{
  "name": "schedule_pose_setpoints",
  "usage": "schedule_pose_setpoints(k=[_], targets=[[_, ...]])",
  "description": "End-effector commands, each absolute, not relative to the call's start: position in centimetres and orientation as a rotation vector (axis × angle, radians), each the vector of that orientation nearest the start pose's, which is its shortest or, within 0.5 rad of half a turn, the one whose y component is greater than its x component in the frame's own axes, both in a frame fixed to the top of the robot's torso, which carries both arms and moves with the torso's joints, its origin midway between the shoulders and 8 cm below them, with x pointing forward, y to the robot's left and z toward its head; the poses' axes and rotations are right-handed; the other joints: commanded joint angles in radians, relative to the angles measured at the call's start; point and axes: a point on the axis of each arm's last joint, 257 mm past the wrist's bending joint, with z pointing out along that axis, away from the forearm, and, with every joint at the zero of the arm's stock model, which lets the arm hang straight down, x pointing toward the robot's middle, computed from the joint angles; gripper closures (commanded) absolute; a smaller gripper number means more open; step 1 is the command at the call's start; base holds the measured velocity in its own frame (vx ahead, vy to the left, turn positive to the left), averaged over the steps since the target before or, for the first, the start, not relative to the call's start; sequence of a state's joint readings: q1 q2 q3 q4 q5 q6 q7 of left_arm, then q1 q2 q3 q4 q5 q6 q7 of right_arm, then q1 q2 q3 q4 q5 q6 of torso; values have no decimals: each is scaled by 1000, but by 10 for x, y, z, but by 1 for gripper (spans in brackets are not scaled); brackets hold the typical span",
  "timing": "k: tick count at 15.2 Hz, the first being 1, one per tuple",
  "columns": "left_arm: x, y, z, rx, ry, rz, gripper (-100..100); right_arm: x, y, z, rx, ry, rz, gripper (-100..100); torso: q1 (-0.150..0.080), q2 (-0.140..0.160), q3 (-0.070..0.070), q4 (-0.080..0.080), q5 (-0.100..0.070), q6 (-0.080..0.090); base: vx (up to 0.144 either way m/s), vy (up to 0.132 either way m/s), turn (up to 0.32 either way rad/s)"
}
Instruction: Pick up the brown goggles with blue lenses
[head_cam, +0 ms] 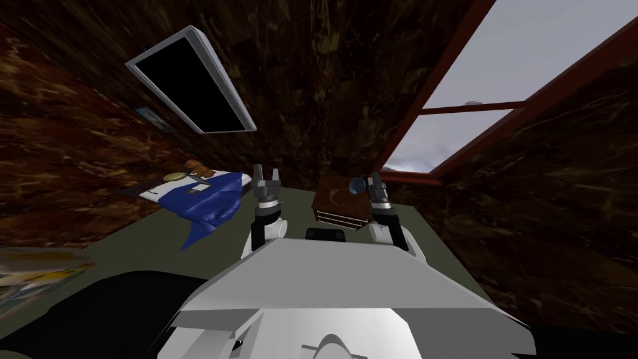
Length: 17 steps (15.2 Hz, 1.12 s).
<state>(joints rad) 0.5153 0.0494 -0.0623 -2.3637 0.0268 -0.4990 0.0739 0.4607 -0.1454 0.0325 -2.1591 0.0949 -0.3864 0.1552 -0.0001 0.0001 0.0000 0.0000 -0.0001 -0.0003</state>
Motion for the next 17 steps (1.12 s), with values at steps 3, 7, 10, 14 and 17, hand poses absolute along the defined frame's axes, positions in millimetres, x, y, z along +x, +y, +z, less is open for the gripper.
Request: schedule_pose_setpoints(k=[3,7,10,14,17], targets=[[328,255,55,-621,573,-1466,0,392,-253,-73,488,1063,969,-100,0,0,0,0,0,0,-2,7,165],[328,255,55,-621,573,-1466,0,395,-257,-108,386,1184,827,-100,1,0,0,0,0,0,-2,11,182],[328,255,55,-622,573,-1466,0,395,-263,-146,274,1300,690,-100,1,0,0,0,0,0,-1,15,196],[328,255,55,-621,573,-1466,0,394,-270,-170,192,1367,585,-100,1,0,0,0,0,0,0,13,156],[328,255,55,-622,573,-1466,0,392,-276,-193,116,1427,499,-100,1,0,0,0,0,0,1,17,200]])
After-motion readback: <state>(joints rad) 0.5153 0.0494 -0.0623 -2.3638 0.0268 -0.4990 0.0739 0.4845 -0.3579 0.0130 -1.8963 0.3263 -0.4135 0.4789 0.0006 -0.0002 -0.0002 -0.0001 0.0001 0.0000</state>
